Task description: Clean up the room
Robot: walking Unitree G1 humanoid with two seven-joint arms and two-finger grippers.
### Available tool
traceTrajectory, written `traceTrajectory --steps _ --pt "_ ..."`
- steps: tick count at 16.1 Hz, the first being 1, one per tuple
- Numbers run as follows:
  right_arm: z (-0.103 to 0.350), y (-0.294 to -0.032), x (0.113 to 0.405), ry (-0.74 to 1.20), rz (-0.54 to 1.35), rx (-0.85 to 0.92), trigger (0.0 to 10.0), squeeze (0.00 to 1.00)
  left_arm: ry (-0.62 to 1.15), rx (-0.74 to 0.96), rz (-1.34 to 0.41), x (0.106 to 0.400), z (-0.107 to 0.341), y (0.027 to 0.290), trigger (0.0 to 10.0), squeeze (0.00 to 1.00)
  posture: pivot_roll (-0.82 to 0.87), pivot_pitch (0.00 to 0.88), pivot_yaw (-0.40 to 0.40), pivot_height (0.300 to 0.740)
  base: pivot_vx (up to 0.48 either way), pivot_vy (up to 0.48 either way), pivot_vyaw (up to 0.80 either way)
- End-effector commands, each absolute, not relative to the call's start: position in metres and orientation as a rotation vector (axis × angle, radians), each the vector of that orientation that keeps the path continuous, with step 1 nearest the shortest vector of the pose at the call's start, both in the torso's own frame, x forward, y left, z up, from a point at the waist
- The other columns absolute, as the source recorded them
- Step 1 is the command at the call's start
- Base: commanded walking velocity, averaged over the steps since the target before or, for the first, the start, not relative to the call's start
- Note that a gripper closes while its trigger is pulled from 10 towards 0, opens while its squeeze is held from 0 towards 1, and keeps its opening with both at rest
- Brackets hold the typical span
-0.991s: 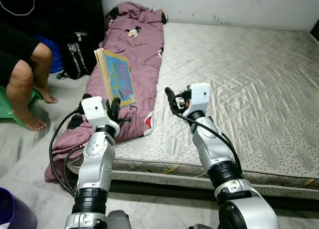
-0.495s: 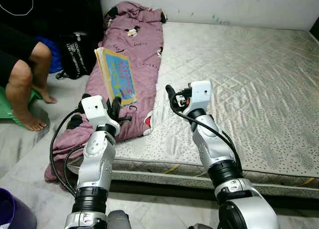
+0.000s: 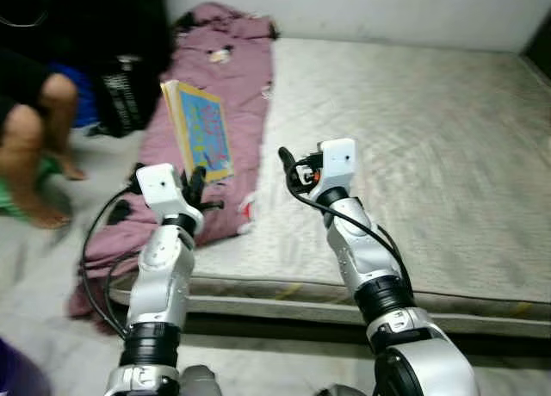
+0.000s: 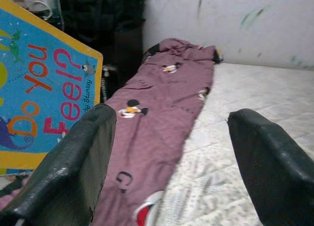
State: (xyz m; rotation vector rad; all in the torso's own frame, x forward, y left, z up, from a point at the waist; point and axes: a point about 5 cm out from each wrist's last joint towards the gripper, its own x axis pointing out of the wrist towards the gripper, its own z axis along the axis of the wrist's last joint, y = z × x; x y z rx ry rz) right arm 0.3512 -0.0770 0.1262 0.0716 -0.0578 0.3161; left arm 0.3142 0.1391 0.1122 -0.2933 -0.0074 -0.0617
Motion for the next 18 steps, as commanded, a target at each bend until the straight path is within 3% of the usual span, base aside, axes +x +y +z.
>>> traceTrajectory --steps 1,5,18 --pt "0.1284 -0.0791 0.3537 -0.062 0.303 0.061 10.0 0.00 -0.068 -0.294 -0.110 0.3199 0.1287 0.1302 10.0 0.00 0.05 0.000 0.001 0.740 0.000 -0.368 0.00" --pt "0.1286 -0.0794 0.3542 -0.061 0.304 0.057 10.0 0.00 -0.070 -0.297 -0.105 0.3198 0.1286 0.1302 10.0 0.00 0.05 0.000 -0.003 0.740 0.000 -0.355 0.00" --pt "0.1293 -0.0804 0.3564 -0.061 0.300 0.049 10.0 0.00 -0.122 -0.333 -0.142 0.3183 0.1338 0.1291 10.0 0.00 0.05 0.000 -0.011 0.740 0.044 0.000 0.00"
